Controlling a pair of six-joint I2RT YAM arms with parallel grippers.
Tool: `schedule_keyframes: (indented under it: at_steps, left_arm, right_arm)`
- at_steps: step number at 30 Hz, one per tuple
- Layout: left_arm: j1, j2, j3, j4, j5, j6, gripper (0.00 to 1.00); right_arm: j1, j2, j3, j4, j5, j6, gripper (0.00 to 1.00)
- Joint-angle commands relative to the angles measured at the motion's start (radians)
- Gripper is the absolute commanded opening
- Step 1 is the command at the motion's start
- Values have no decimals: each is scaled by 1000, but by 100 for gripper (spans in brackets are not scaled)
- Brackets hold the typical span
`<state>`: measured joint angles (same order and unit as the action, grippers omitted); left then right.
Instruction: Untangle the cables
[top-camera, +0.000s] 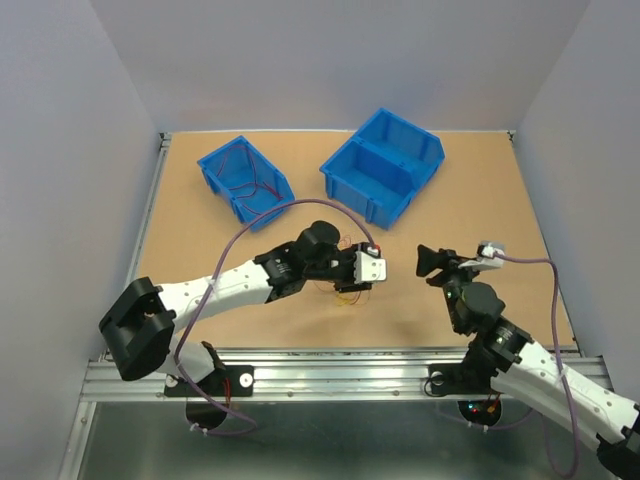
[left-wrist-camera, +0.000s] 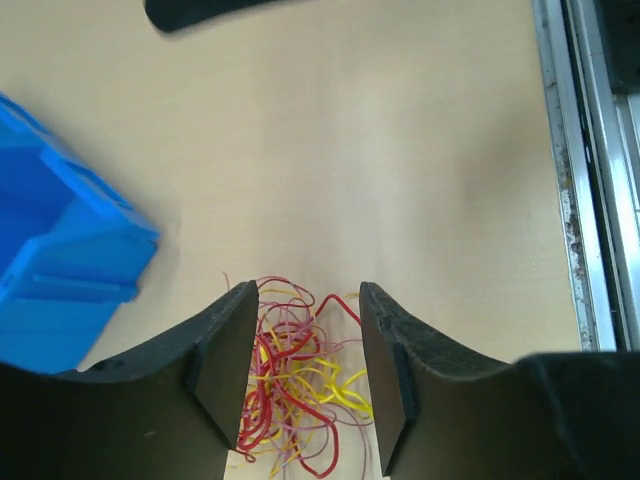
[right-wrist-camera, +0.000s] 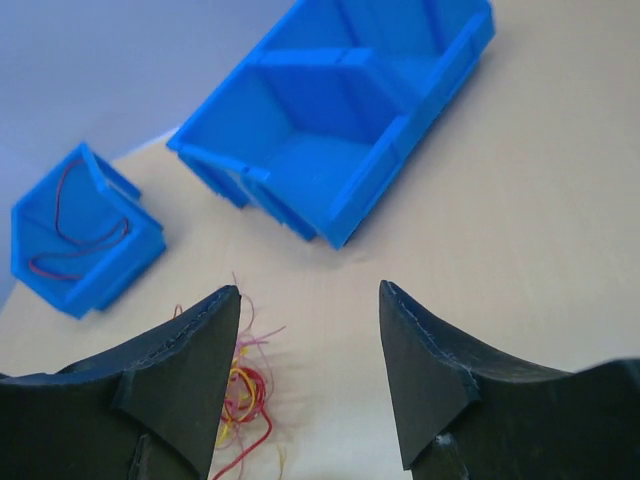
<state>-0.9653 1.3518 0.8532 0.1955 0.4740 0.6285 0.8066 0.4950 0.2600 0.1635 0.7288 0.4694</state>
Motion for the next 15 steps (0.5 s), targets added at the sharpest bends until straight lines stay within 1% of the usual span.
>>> schedule_keyframes:
  at_steps: [1,3,5,6,9,10,13,15]
  left_arm:
    - [-26,53,112,-192,-109,-73,54]
    - [-36,82,156,-270,-127,-122,54]
    - [-52,122,182,-316,-124,-150,54]
    - [-67,138,204,-339,-149,-157,53]
    - [-127,181,222,-389,-225,-193,49]
    - [-139,190,222,-404,-229,-194,49]
    - [-142,193,219,-413,-233,-200,50]
    - [-142,208,225,-432,-238,-210,52]
  right_arm:
    - [6,-166,-73,19,179,5,63]
    - [6,-203,-79,-8,187,-3,62]
    - [5,-225,-80,-16,185,2,61]
    - [5,-223,-80,-18,178,2,61]
    - [6,-182,-65,-18,173,8,61]
    - [6,-168,-61,-19,172,11,61]
    - [5,-125,-48,-18,173,31,61]
    - [5,-108,-44,-18,169,38,61]
